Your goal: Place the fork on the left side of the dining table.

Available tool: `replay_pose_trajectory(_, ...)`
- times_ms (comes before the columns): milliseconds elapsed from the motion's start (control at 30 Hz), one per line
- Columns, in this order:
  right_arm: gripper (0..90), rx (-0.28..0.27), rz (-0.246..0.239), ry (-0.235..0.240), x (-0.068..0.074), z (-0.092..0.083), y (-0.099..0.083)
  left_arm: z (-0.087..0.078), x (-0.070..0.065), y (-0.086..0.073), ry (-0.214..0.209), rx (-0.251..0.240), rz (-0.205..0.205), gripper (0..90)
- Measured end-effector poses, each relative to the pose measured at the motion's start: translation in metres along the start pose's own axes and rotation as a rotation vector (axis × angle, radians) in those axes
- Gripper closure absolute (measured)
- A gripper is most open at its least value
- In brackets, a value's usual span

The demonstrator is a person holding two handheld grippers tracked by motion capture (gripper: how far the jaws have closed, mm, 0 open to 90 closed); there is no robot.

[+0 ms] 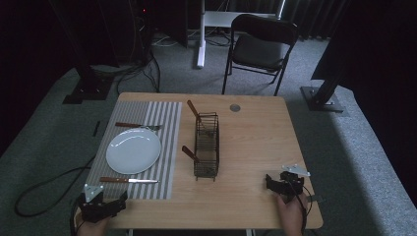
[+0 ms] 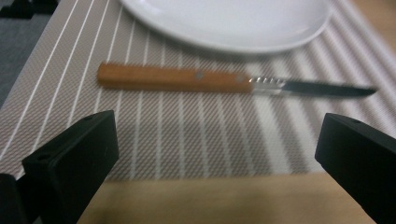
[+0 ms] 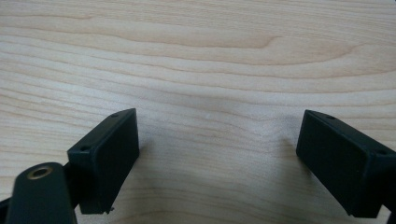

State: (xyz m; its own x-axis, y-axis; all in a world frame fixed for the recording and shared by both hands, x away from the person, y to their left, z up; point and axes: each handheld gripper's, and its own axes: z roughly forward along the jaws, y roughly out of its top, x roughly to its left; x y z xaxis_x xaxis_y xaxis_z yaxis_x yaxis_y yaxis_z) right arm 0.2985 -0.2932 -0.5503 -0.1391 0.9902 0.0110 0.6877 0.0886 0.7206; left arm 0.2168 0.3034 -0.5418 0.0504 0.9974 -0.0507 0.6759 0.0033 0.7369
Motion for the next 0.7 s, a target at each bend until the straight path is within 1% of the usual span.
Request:
replay_pose_trajectory(67,12.7,0.0,0.0,0.0,0.0,0.0,0.0,0.002,0.0,0.0,0.012,0.017,-0.004,0.0)
replay_pose_trajectory(167,12.7,0.0,0.0,0.0,0.0,0.0,0.0,0.01,0.001,0.001,0.016,0.044,0.025,0.0)
replay_pose_trajectory(233,12.8,0.0,0.0,0.0,0.0,0.0,0.0,0.015,-0.001,0.003,0.033,0.042,0.056,0.0)
replay_pose_trajectory(267,12.7,0.0,0.0,0.0,0.0,0.0,0.0,0.016,-0.001,0.004,0.029,0.036,0.051,0.0)
replay_pose_trajectory(300,12.7,0.0,0.0,0.0,0.0,0.0,0.0,0.018,-0.002,0.004,0.033,0.027,0.057,0.0)
replay_pose_trajectory(433,12.8,0.0,0.0,0.0,0.0,0.0,0.0,0.018,-0.001,0.002,0.03,0.012,0.057,0.0)
replay_pose_trajectory(633,12.7,0.0,0.0,0.0,0.0,0.0,0.0,0.018,0.0,0.002,0.026,0.007,0.059,0.0)
replay_pose_trajectory(667,12.7,0.0,0.0,0.0,0.0,0.0,0.0,0.019,-0.001,0.001,0.028,-0.011,0.057,0.0)
replay_pose_trajectory(700,12.7,0.0,0.0,0.0,0.0,0.0,0.0,0.02,-0.002,0.001,0.027,-0.011,0.058,0.0)
